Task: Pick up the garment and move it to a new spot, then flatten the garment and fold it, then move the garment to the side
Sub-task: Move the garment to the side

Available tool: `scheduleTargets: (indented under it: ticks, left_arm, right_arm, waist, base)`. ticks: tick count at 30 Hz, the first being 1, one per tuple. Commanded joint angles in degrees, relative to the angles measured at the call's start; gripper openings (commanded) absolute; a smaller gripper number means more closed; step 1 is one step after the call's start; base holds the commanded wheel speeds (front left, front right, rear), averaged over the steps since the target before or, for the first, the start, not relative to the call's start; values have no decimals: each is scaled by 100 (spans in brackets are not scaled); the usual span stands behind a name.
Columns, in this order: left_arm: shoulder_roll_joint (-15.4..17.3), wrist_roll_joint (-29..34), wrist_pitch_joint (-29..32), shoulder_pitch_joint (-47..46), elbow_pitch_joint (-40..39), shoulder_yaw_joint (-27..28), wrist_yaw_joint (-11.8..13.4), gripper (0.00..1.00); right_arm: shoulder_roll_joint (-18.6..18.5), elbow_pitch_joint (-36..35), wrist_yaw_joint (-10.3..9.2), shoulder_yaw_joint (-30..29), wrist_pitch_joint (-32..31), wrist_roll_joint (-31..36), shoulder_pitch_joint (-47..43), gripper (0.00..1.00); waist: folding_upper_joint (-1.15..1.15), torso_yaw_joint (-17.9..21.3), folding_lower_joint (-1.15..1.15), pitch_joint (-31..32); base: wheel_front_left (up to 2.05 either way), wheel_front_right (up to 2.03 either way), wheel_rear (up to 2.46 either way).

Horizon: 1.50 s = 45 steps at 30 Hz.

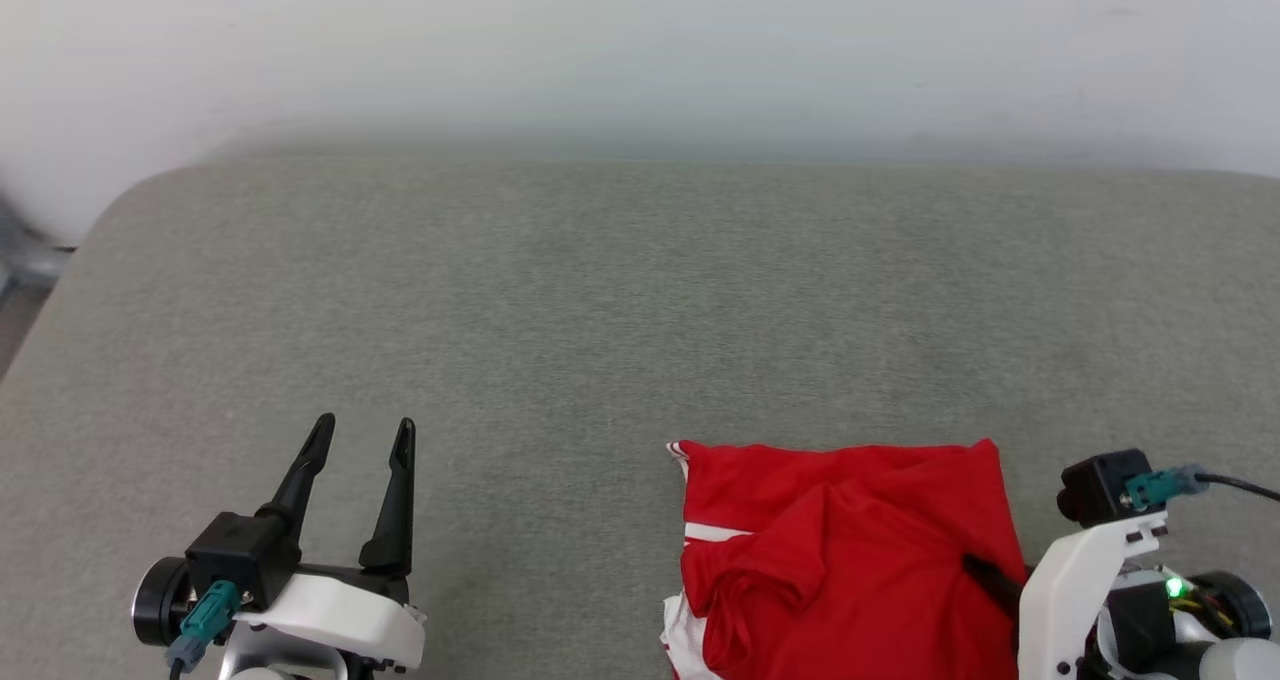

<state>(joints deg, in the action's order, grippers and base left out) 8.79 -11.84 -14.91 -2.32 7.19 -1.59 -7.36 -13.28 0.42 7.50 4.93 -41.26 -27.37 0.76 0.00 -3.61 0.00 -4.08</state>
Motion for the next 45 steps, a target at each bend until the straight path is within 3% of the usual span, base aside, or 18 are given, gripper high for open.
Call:
scheduleTargets:
  ticks: [1,5,12,19,23,32,45]
  left_arm:
    - [-1,15,-36,36,-52,6,-2,100]
    - [16,26,-35,-77,-135,-41,-7,100]
    - [153,42,-31,-311,-337,-108,-13,100]
    - [545,16,-31,-779,-733,-367,-10,100]
    - [848,-50,-17,-1153,-1005,-564,-11,100]
    - [1313,-196,42,-1919,-1474,-985,-12,100]
    - [1398,-336,-8,-2284,-1507,-1231,-11,100]
  right_arm:
    - [-139,-224,-3,72,-90,125,164,0]
    - [-464,-605,-3,173,-303,407,439,0]
    - [-648,-886,-3,214,-470,683,965,0]
    - [-755,-521,-5,-40,-246,869,1723,0]
    - [-889,-128,-4,-338,67,1114,2279,0]
    - [-1131,767,-4,-1637,410,1844,3055,0]
    - [-1126,1453,-5,-3328,1159,3411,3423,0]
  waist:
    - [0,618,0,-4]
    - [0,1205,0,-174]
    - [0,1959,0,-651]
    - [0,2410,0,-1573]
    - [0,2397,0,-2166]
    - [0,2010,0,-3129]
    - [0,1577,0,-3491]
  base:
    - [0,0,0]
    - [0,0,0]
    - [0,0,0]
    - [0,0,0]
    - [0,0,0]
    - [0,0,0]
    - [0,0,0]
